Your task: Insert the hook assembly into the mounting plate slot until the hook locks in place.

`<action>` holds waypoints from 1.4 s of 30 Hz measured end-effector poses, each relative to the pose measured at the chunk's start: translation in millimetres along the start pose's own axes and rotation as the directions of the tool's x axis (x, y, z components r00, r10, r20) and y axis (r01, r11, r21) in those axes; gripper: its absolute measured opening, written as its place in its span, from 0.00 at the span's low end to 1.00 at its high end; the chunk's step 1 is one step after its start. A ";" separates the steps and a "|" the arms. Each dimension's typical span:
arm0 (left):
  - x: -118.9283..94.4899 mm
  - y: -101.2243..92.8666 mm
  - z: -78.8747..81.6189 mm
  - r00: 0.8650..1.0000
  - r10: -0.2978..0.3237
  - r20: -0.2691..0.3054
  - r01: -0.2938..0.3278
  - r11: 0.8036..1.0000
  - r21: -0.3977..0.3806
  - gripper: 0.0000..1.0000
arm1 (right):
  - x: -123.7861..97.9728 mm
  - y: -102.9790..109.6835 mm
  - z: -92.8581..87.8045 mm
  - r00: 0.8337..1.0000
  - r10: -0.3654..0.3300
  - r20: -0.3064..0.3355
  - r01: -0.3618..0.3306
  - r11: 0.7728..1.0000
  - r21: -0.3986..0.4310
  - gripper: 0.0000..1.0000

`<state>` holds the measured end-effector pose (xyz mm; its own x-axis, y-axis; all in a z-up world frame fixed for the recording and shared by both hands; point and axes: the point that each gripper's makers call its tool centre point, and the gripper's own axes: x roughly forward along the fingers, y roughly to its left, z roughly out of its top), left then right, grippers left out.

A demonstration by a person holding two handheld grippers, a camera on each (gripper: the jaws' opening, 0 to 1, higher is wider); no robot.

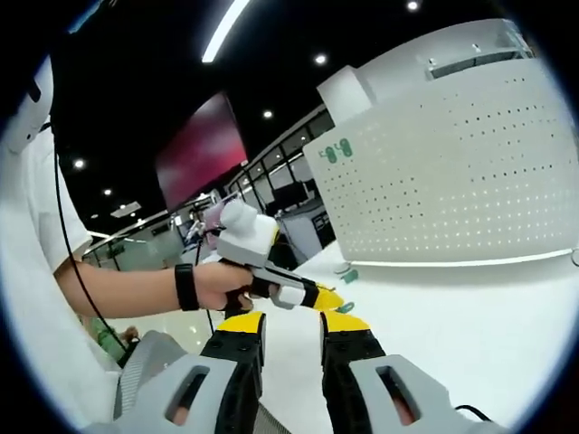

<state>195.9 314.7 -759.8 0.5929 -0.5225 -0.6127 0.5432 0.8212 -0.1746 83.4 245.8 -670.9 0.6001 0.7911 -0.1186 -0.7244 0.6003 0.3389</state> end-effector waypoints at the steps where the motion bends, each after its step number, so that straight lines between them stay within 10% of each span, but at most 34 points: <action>1: -1.4 -0.8 1.5 1.000 0.002 0.008 -0.002 1.000 -0.001 0.02 | 0.2 0.3 0.5 1.000 0.003 0.001 -0.003 1.000 -0.002 0.23; 42: -61.3 -75.5 54.4 0.948 -0.087 0.306 0.155 0.966 -0.205 0.02 | 25.0 -28.1 3.6 0.999 -0.001 -0.037 0.002 1.000 0.025 0.12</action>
<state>150.9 272.2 -667.1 0.6968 -0.6369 -0.3299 0.4947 0.7598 -0.4219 120.0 248.3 -680.1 0.5878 0.7943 -0.1536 -0.7146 0.5988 0.3616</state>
